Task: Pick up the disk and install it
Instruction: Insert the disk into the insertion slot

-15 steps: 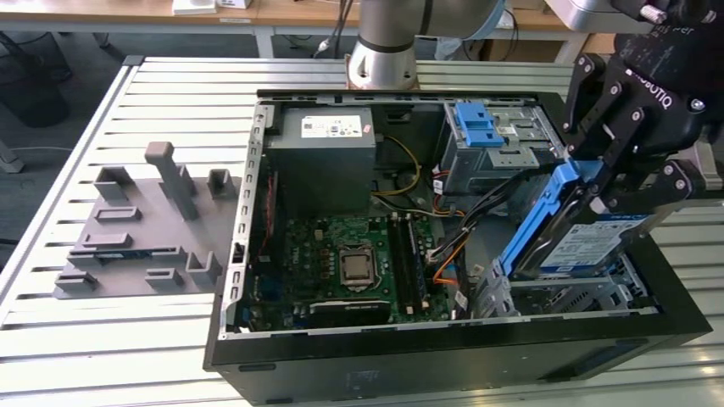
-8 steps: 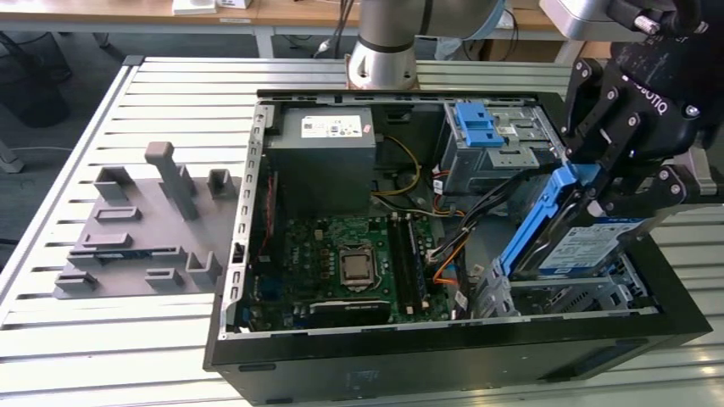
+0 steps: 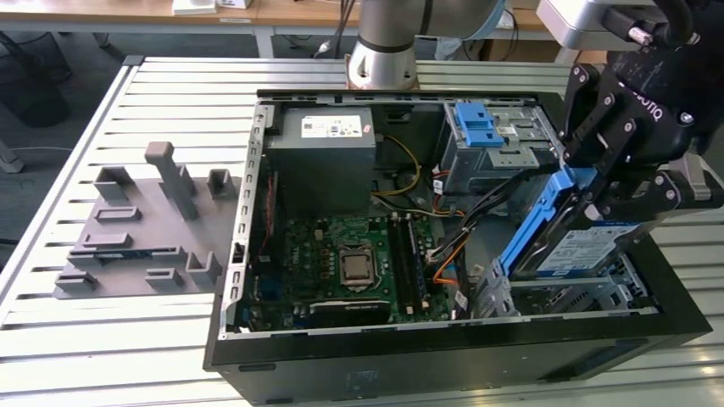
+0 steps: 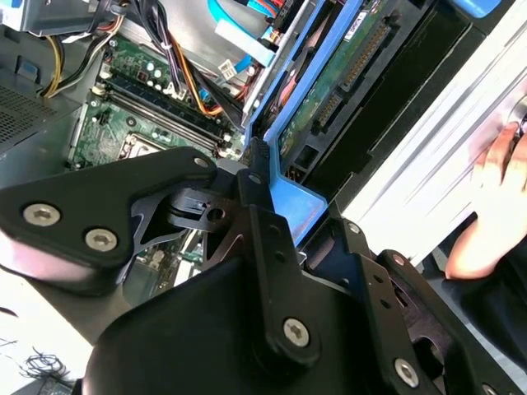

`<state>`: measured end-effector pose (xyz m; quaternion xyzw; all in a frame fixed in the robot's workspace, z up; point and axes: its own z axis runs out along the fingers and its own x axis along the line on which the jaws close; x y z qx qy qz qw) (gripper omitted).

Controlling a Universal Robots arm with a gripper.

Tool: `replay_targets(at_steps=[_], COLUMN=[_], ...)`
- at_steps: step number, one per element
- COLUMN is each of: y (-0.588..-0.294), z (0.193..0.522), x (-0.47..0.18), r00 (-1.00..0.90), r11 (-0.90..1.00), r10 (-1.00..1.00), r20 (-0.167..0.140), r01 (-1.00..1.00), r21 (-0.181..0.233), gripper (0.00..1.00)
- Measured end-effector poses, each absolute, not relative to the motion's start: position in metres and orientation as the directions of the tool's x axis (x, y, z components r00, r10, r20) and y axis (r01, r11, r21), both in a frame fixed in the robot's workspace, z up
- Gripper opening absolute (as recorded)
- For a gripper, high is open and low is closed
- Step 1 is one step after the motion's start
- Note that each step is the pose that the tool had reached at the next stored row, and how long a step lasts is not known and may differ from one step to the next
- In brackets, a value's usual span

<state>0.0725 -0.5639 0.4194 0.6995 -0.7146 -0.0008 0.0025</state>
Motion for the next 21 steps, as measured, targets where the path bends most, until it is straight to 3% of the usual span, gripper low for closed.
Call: replay_targets(at_steps=[21], y=[-0.564], z=[0.406], x=[0.073], r00=[-0.021], r11=[0.021], r10=[-1.0], r20=[0.003], r01=[-1.0], r21=[0.005], gripper=[0.36])
